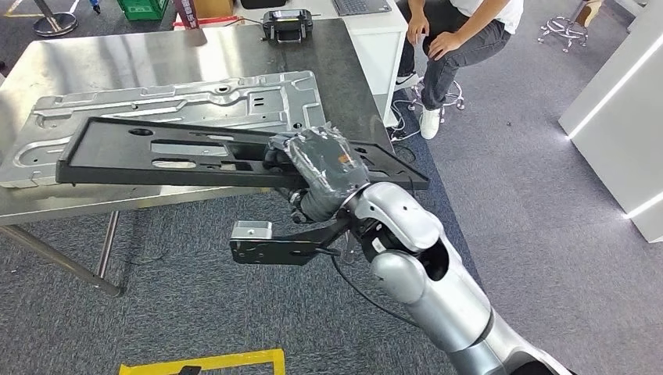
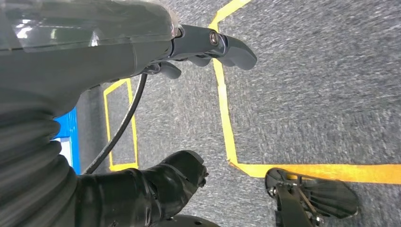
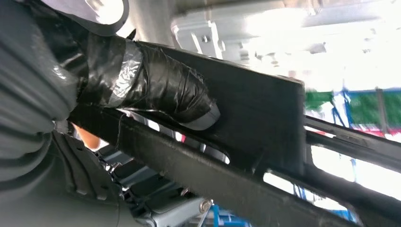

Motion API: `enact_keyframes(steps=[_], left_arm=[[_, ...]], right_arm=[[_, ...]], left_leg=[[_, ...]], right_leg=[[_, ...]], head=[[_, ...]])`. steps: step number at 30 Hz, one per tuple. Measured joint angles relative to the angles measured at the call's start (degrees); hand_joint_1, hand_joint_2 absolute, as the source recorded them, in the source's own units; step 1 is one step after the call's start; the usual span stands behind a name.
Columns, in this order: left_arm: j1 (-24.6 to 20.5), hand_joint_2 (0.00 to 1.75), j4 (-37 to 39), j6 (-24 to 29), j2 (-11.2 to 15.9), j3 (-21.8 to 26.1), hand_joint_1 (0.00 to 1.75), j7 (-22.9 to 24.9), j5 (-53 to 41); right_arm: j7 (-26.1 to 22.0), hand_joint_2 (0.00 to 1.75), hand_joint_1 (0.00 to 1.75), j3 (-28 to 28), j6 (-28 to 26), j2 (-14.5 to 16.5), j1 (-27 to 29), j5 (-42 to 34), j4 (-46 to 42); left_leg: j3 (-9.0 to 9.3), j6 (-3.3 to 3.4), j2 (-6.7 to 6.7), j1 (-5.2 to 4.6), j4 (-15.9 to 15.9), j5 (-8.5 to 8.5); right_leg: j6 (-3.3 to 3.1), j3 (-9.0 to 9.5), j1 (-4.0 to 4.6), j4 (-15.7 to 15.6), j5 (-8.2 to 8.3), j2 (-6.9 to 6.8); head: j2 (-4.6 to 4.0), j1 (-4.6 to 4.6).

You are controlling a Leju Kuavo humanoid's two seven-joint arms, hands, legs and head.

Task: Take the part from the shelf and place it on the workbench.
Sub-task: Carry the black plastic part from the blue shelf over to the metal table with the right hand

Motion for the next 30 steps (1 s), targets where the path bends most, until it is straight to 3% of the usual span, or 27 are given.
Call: enact_keyframes(steps=[3,5,7,8,9,10,12,14,16,17,18,20,21,23,25,26,28,30], left_arm=[[0.0,1.75,0.0,0.0,0.0,0.0,0.00,0.0,0.0],[0.0,1.75,0.1,-0.1,-0.2,0.1,0.00,0.1,-0.2],[-0.1,1.75,0.2,-0.1,-0.4,0.3,0.00,0.1,-0.5],[-0.2,1.75,0.4,-0.1,-0.5,0.4,0.00,0.2,-0.5],[-0.4,1.75,0.5,-0.1,-0.4,0.5,0.00,0.2,-0.5],[-0.4,1.75,0.6,-0.1,-0.4,0.6,0.00,0.2,-0.6],[-0.5,1.75,0.7,0.2,-0.3,0.7,0.00,0.2,-0.8],[-0.6,1.75,0.8,0.5,-0.2,0.9,0.00,0.1,-0.9],[-0.6,1.75,0.8,0.7,-0.1,0.9,0.00,-0.1,-1.0],[-0.6,1.75,0.8,0.7,0.0,1.0,0.00,-0.2,-1.0],[-0.5,1.75,0.9,0.7,0.0,1.0,0.00,-0.3,-1.0],[-0.4,1.75,0.9,0.7,0.0,1.2,0.00,-0.5,-1.0],[-0.4,1.75,0.9,0.6,-0.1,1.3,0.00,-0.6,-1.0],[-0.4,1.75,1.0,0.6,-0.3,1.6,0.00,-0.6,-1.1],[-0.4,1.75,1.0,0.5,-0.3,1.9,0.00,-0.7,-1.1],[-0.3,1.75,1.1,0.5,-0.3,2.0,0.00,-0.7,-1.1],[0.2,1.75,1.1,0.6,-0.3,2.4,0.00,-0.7,-1.2],[1.2,1.75,1.1,0.5,-0.3,2.8,0.00,-0.7,-1.4]], right_arm=[[0.0,1.75,1.75,0.2,0.0,0.3,0.0,0.2,0.4],[0.1,1.75,1.75,0.6,-0.3,1.2,0.0,0.4,1.5],[0.0,1.75,1.75,1.0,-0.7,1.9,-0.2,0.6,2.7],[0.0,1.75,1.75,1.2,-0.7,2.0,-0.2,0.7,3.1],[0.0,1.75,1.75,1.2,-0.7,2.2,-0.3,0.9,3.4],[0.0,1.75,1.75,1.3,-0.7,2.5,-0.4,1.1,3.7],[-0.1,1.75,1.75,1.3,-0.6,3.3,-0.8,1.6,4.5],[-0.3,1.75,1.75,1.3,-0.6,3.4,-1.2,1.9,5.8],[-0.5,1.75,1.75,1.4,-0.6,3.2,-0.8,2.2,7.3],[-0.7,1.75,1.75,1.4,-0.5,3.1,-0.6,2.2,7.8],[-0.8,1.75,1.75,1.4,-0.4,3.0,-0.4,2.2,8.2],[-1.2,1.75,1.75,1.4,-0.3,2.9,-0.5,2.2,8.7],[-1.3,1.75,1.75,1.4,-0.3,2.9,-0.7,2.2,8.9],[-1.5,1.75,1.75,1.4,-0.2,2.9,-0.9,2.2,9.4],[-1.6,1.75,1.75,1.5,-0.2,2.9,-1.1,2.2,9.9],[-1.7,1.75,1.75,1.6,-0.2,3.0,-1.2,2.2,10.1],[-1.8,1.75,1.75,1.6,-0.3,2.9,-1.0,2.2,10.5],[-2.1,1.75,1.75,1.8,-0.2,2.4,0.1,2.0,11.5]], left_leg=[[0.03,-0.02,-0.24,0.00,0.0,-0.05],[0.49,-0.33,-1.85,0.13,0.1,-0.67],[0.76,-1.25,-3.94,0.90,0.1,-1.30],[0.59,-1.85,-4.60,1.55,0.0,-1.31],[0.75,-2.43,-5.42,1.89,-0.4,-1.26],[0.91,-2.84,-5.37,2.03,-0.8,-1.34],[-0.06,-3.29,-2.63,1.54,0.8,-2.34],[-4.10,-4.03,1.10,1.46,7.3,-4.50],[-8.44,-5.05,2.31,1.97,13.3,-5.00],[-9.46,-5.58,2.64,2.26,13.7,-3.53],[-9.51,-6.17,3.10,2.62,11.9,-0.77],[-8.36,-7.65,5.14,2.71,6.8,4.09],[-7.89,-7.83,6.13,2.58,5.1,4.89],[-8.33,-6.55,6.74,2.30,5.1,3.45],[-9.54,-4.99,5.04,2.58,5.5,2.51],[-10.16,-4.64,4.13,2.51,5.8,2.41],[-9.93,-3.94,2.48,2.01,5.5,2.27],[-7.64,-3.64,1.26,1.15,4.2,2.22]], right_leg=[[-0.01,-0.55,0.00,0.6,0.27,0.00],[-1.30,2.24,-0.03,-6.9,5.68,2.29],[-2.88,5.59,0.31,-14.8,10.97,5.02],[-3.25,5.94,0.52,-14.9,10.91,5.38],[-3.42,6.25,0.84,-15.3,11.07,4.87],[-3.60,7.23,0.72,-16.6,10.87,4.16],[-3.67,10.19,0.03,-20.5,9.97,2.24],[-3.39,12.71,-0.66,-23.0,8.70,0.17],[-2.64,14.11,-1.25,-23.1,7.52,-1.68],[-2.09,14.74,-1.63,-22.8,6.71,-2.50],[-1.42,15.32,-2.14,-22.1,5.72,-3.22],[0.18,16.00,-2.95,-20.3,3.56,-4.31],[0.99,15.94,-3.07,-19.2,2.60,-4.61],[2.01,15.34,-2.62,-17.7,1.50,-4.98],[2.40,14.74,-2.45,-17.3,0.57,-5.21],[2.30,14.49,-2.52,-16.7,-0.49,-4.62],[1.26,13.67,-2.44,-12.3,-4.64,-2.59],[-0.57,12.54,-1.43,-4.8,-9.28,-1.13]], head=[[0.00,-0.02],[0.00,-0.20],[0.01,-0.89],[0.01,-1.14],[0.01,-1.19],[0.00,-0.99],[0.00,-0.97],[0.01,-0.99],[0.01,-0.93],[0.00,-0.93],[0.00,-0.94],[0.00,-1.06],[0.00,-1.47],[0.00,-2.00],[0.00,-1.93],[0.00,-1.81],[0.00,-1.63],[0.00,-1.51]])
